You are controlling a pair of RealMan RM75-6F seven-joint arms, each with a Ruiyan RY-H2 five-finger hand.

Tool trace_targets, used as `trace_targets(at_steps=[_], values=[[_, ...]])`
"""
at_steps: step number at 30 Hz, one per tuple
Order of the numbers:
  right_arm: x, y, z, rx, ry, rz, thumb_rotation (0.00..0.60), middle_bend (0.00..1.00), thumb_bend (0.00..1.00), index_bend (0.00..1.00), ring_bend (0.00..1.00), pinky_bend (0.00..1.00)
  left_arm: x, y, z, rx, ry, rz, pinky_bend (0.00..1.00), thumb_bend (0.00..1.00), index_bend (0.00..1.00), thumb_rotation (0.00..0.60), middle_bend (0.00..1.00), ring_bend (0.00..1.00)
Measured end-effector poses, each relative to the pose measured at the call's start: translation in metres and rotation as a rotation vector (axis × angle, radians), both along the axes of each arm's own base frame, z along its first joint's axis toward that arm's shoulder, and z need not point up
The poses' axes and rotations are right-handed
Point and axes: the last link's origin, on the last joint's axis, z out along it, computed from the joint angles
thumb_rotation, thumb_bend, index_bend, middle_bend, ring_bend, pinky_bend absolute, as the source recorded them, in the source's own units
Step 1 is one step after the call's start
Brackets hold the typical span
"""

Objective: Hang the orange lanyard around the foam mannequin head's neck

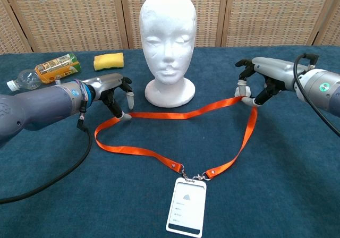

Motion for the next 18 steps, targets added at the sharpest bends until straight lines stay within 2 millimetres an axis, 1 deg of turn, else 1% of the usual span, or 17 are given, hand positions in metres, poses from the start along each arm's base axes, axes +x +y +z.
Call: trace_targets(at_steps=[6,18], values=[[0.002,0.000,0.001,0.000,-0.001,0.004,0.600,0.02,0.44,0.69,0.00,0.00,0.004,0.000,-0.003,-0.006,-0.006,0.006,0.00,0.39,0.53,0.600,0.00,0.00],[0.002,-0.002,0.005,-0.004,0.011,0.010,0.600,0.02,0.44,0.69,0.00,0.00,0.013,-0.001,-0.012,-0.032,-0.012,0.012,0.00,0.39,0.53,0.600,0.00,0.00]])
